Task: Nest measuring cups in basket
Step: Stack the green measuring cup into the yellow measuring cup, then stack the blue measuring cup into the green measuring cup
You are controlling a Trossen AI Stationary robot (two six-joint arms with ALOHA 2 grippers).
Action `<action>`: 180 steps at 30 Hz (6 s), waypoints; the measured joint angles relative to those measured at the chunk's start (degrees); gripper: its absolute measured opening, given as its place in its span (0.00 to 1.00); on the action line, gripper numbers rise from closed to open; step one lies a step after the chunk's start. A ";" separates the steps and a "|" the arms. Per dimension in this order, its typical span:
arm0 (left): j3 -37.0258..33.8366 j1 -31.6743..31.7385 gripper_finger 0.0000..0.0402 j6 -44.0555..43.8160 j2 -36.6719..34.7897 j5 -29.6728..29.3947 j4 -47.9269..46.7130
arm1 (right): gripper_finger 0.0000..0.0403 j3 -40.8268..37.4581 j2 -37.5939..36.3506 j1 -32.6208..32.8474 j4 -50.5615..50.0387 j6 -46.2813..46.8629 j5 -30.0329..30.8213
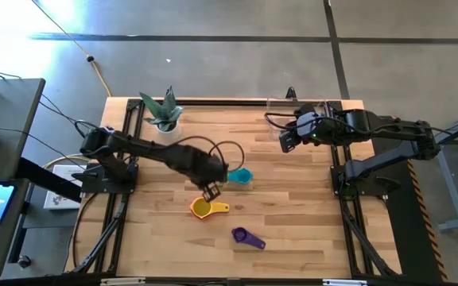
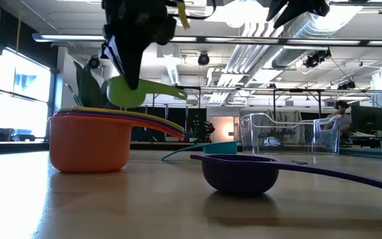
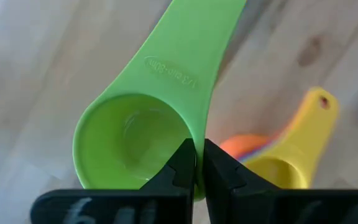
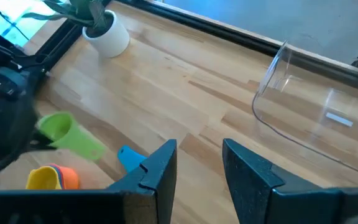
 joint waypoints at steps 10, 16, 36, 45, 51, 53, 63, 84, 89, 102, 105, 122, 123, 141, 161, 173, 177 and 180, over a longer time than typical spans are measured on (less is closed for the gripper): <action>0.00 -9.65 0.01 -9.07 0.00 -0.69 2.04 | 0.30 0.00 0.00 0.00 0.00 -1.46 0.02; -0.02 -13.31 0.01 -13.94 0.02 -1.76 4.03 | 0.30 0.00 0.00 0.00 0.00 -1.38 0.04; -0.04 -17.01 0.01 -16.70 6.21 -2.03 7.73 | 0.30 0.00 -0.02 0.00 0.04 -0.78 -1.54; -0.03 -16.86 0.02 -16.61 6.56 -1.71 7.33 | 0.30 0.00 -0.02 0.00 0.04 -2.24 -1.57; -0.04 -16.86 0.07 -15.57 6.56 -1.53 6.97 | 0.30 0.00 0.00 0.00 0.04 -2.29 -1.57; -0.04 -16.86 0.09 -15.56 6.56 -1.47 6.95 | 0.30 0.00 -0.02 0.00 0.04 -2.29 -1.57; -0.02 -15.99 0.18 -15.51 6.56 2.11 6.94 | 0.30 0.00 0.00 0.00 0.04 -2.31 -1.57; 1.77 -14.22 0.17 -10.46 0.37 -3.71 -3.99 | 0.30 0.00 0.07 0.01 0.25 -0.99 -3.18; 1.77 -14.13 0.17 -8.82 -3.00 -7.23 -7.87 | 0.30 0.02 1.29 0.02 0.11 1.48 -7.05; 1.75 -9.88 0.17 2.12 -15.02 -17.62 -18.50 | 0.30 0.02 10.79 4.15 0.44 13.06 -10.54; 1.73 -8.94 0.17 3.69 -18.05 -18.37 -21.09 | 0.30 0.02 13.37 5.15 0.82 17.14 -10.55; -0.04 -7.70 0.17 18.06 -31.80 -18.63 -22.07 | 0.30 0.02 27.17 9.53 14.02 37.23 -18.20; -0.04 -7.69 0.17 18.47 -32.10 -18.63 -22.12 | 0.30 0.02 27.83 9.59 14.95 37.93 -18.25; -0.04 -7.70 0.17 24.57 -34.31 -18.10 -22.33 | 0.30 0.02 36.65 13.66 16.68 59.46 -7.36; -0.04 -7.73 0.17 24.99 -34.42 -18.01 -22.32 | 0.30 0.02 42.32 13.06 12.90 65.70 -4.04; -0.03 -7.73 0.17 24.49 -34.45 -18.01 -22.32 | 0.30 0.00 44.24 9.23 13.14 61.67 -4.69; -0.04 -7.72 0.17 24.53 -34.43 -18.04 -22.32 | 0.30 0.01 44.19 8.20 12.61 59.70 -7.00; -0.03 -7.71 0.17 24.99 -34.45 -18.03 -22.32 | 0.30 0.00 44.19 8.02 12.43 59.20 -8.60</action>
